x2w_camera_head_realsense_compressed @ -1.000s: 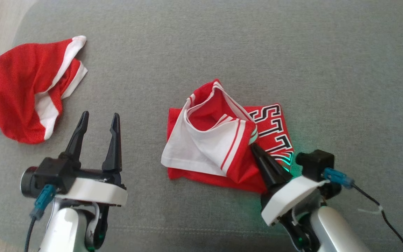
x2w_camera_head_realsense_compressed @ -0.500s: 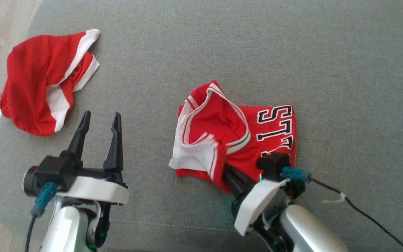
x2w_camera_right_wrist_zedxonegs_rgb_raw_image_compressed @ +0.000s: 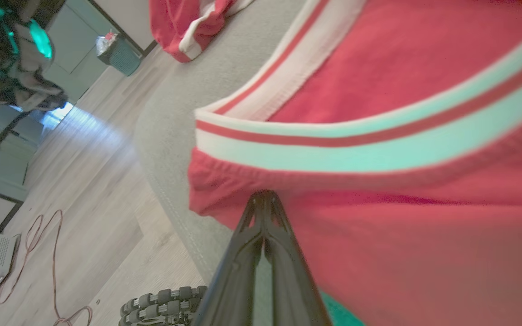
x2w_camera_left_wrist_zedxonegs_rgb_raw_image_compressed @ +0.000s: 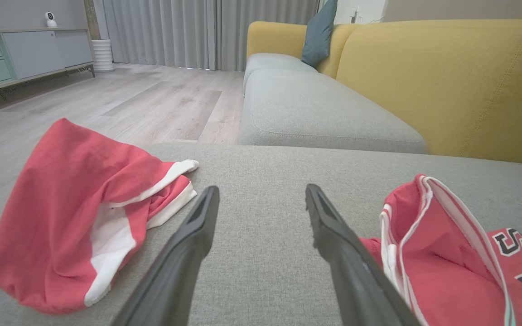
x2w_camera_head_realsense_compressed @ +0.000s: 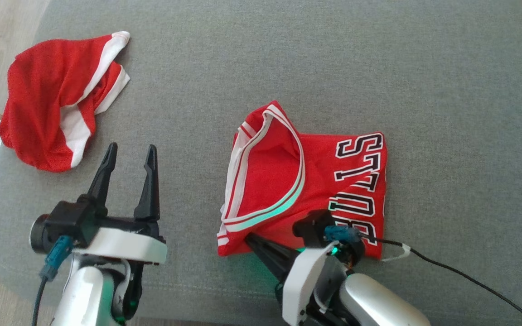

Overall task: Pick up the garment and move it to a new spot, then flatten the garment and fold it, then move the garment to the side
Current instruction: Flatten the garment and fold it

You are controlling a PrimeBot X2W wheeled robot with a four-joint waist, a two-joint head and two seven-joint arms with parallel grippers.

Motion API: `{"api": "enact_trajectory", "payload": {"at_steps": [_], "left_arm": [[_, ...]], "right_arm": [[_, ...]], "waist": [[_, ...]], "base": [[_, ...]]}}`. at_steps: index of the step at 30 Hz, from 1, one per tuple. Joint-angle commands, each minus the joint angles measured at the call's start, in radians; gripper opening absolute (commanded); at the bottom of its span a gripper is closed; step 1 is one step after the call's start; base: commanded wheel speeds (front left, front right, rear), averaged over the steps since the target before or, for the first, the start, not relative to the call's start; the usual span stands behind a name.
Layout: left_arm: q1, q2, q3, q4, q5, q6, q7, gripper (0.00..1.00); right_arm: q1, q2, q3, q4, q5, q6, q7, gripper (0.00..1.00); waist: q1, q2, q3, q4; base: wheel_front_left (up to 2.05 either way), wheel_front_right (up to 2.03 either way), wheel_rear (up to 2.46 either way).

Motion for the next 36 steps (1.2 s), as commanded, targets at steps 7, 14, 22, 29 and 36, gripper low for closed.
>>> {"api": "enact_trajectory", "payload": {"at_steps": [7,14,22,29,36], "left_arm": [[-0.033,0.007,0.045,-0.042,0.013,-0.002,-0.005,1.0],[-0.013,0.007,0.056,-0.053,0.023,0.002,-0.005,1.0],[0.01,0.012,0.066,-0.057,0.032,0.007,-0.005,1.0],[0.046,0.023,0.079,-0.066,0.037,0.013,-0.005,1.0],[0.087,0.035,0.088,-0.068,0.04,0.021,-0.005,1.0]], "right_arm": [[-0.027,0.016,-0.046,-0.174,-0.032,-0.001,-0.129,0.49],[0.047,0.01,-0.256,-0.303,-0.128,-0.001,-0.194,1.0],[0.166,0.005,-0.454,-0.462,-0.216,-0.001,-0.182,1.0],[0.273,0.0,-0.67,-0.545,-0.296,-0.001,-0.173,1.0],[0.357,0.001,-0.779,-0.6,-0.33,-0.001,-0.142,1.0]], "waist": [[0.0,0.0,-0.027,-0.006],[0.0,0.0,-0.052,-0.021],[0.0,0.0,-0.085,-0.047],[0.0,0.0,-0.131,-0.087],[0.0,0.0,-0.186,-0.122]], "base": [[0.0,0.0,0.0],[0.0,0.0,0.0],[0.0,0.0,0.0],[0.0,0.0,0.0],[0.0,0.0,0.0]]}}
